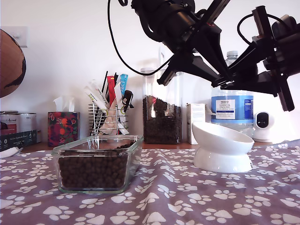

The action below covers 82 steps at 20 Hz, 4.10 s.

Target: Measure one spoon of cat food and pour it into the food bowl

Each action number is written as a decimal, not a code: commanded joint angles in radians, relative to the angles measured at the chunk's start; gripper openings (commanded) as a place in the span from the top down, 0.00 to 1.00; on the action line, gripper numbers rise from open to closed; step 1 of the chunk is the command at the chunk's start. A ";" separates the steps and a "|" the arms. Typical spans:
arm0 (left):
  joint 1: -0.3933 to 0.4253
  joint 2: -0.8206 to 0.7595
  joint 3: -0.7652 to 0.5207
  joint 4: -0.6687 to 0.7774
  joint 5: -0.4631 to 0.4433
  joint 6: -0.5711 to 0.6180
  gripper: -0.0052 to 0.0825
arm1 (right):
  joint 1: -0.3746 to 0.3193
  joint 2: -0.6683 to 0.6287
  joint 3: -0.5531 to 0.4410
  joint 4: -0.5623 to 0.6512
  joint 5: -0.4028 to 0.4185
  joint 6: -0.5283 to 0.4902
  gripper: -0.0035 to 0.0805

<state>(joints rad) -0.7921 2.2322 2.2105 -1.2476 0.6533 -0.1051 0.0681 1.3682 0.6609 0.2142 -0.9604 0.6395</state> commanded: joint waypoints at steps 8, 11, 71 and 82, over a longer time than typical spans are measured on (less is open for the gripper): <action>0.000 0.028 0.012 0.018 -0.034 -0.010 0.97 | 0.006 0.010 0.005 0.004 -0.002 0.016 0.94; 0.000 0.028 0.012 0.016 -0.033 -0.011 0.97 | 0.006 0.010 0.005 0.002 0.010 0.016 0.97; 0.039 -0.319 0.087 -0.117 -0.296 0.163 0.96 | 0.000 0.261 0.535 -0.778 0.407 -0.314 0.97; 0.039 -0.332 0.087 -0.117 -0.295 0.166 0.96 | 0.170 0.470 0.809 -1.063 0.840 -0.484 0.97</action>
<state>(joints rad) -0.7502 1.9301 2.3039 -1.3666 0.3573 0.0559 0.2348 1.8328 1.4330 -0.8349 -0.1474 0.1699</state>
